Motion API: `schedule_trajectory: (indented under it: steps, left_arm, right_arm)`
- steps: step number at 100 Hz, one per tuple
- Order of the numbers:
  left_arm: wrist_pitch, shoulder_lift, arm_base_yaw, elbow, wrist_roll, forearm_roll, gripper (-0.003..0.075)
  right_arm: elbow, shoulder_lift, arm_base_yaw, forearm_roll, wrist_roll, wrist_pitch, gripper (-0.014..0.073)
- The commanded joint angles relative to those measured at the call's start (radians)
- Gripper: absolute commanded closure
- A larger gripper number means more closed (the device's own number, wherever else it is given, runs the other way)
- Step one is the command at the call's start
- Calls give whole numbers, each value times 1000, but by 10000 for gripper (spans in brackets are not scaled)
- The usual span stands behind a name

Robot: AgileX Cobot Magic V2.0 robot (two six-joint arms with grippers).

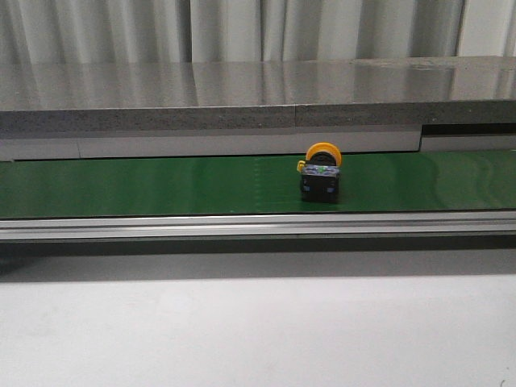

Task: Move button from left to right
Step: 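Close the right gripper on the button's black base and lift it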

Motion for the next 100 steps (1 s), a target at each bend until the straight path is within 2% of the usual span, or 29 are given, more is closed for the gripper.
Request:
schedule_trajectory:
  steps: [1,46,85,100]
  left_arm:
    - [-84,9,-10,-26,1,-6,741]
    - [-84,9,-10,-26,1,-6,741]
    - [-84,9,-10,-26,1,-6,741]
    - [-84,9,-10,-26,1,-6,741]
  right_arm:
    - [-80,54,32,12,-4,-51,-51]
    - [-241,374,193,7,-4,-71,-51]
    - [-242,472,231,-5,-5,-109,-51]
    - [-242,496,231,-52,-5,-133,-51]
